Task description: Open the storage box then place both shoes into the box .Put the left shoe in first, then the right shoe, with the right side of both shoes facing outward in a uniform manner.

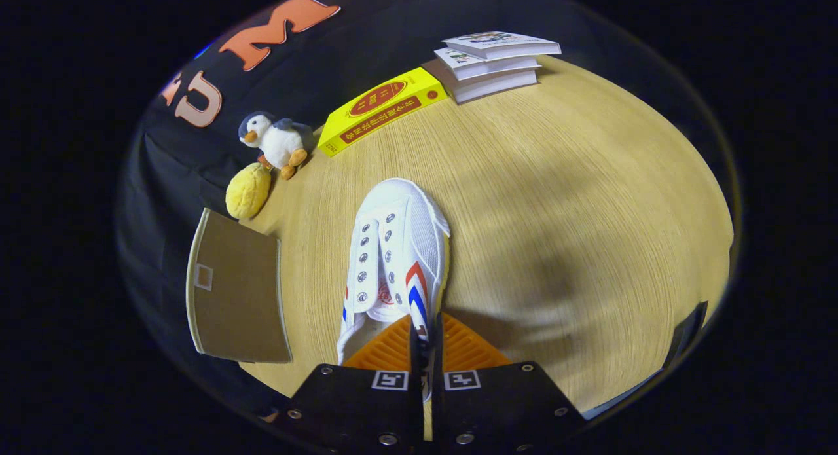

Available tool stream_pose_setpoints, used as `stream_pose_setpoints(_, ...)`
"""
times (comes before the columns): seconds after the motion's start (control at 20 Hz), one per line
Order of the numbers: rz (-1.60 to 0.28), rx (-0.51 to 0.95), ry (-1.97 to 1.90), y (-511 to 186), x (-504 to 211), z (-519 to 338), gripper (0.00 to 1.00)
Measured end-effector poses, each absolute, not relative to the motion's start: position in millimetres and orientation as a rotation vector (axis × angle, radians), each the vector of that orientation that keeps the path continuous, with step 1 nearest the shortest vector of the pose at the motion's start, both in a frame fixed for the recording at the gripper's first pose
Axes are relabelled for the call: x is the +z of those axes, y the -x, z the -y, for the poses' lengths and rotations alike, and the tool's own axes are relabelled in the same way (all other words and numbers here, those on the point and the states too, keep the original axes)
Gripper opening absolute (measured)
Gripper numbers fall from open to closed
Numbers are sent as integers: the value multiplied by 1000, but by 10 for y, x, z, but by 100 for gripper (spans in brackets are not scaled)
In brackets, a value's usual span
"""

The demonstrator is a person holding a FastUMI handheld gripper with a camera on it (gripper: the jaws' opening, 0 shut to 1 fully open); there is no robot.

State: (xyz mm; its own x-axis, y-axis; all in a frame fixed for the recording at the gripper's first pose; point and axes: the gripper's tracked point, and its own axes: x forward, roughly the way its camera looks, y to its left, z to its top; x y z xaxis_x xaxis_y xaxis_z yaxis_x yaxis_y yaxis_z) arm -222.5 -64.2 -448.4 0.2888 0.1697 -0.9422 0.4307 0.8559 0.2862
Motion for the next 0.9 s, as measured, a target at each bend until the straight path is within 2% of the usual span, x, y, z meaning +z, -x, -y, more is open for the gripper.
stream_pose_setpoints(0.5,-1117,-62,-626,1361,-3561,-23,5)
stream_pose_setpoints(0.9,-1097,91,-576,979,-3024,-867,5)
